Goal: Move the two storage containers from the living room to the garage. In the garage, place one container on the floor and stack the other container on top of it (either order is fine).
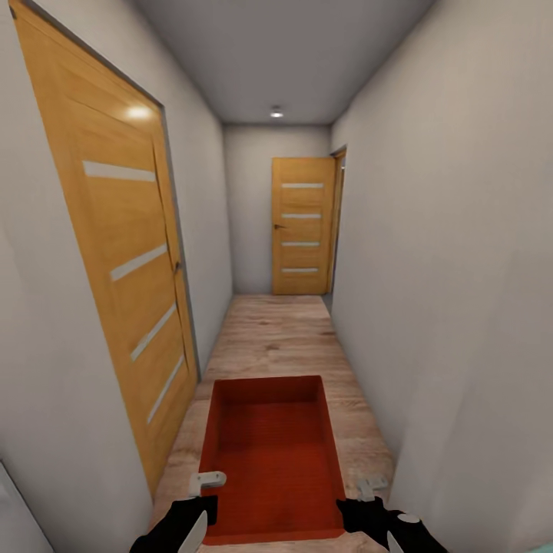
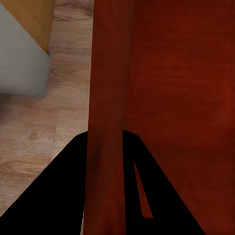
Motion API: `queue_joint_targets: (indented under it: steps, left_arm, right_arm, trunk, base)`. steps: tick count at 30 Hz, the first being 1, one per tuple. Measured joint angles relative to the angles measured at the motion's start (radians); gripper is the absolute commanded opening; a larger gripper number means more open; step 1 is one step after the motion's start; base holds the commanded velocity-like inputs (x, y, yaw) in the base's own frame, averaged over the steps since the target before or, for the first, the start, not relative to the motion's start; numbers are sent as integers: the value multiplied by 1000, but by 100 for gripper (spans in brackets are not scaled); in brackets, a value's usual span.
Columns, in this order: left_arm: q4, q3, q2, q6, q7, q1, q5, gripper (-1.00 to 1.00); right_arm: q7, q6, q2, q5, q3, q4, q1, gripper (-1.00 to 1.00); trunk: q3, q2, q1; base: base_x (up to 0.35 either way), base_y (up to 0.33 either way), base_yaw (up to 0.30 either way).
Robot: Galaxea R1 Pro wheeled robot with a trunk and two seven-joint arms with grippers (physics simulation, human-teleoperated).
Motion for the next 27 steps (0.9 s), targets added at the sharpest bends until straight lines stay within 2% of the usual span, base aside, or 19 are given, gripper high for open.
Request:
queue_joint_targets:
  steps: [27]
  left_arm:
    - [0,0,0,0,0,0,0,-100]
  right_arm:
    - [0,0,0,0,0,0,0,-100]
  trunk:
    - [0,0,0]
  base:
    - [324,0,0]
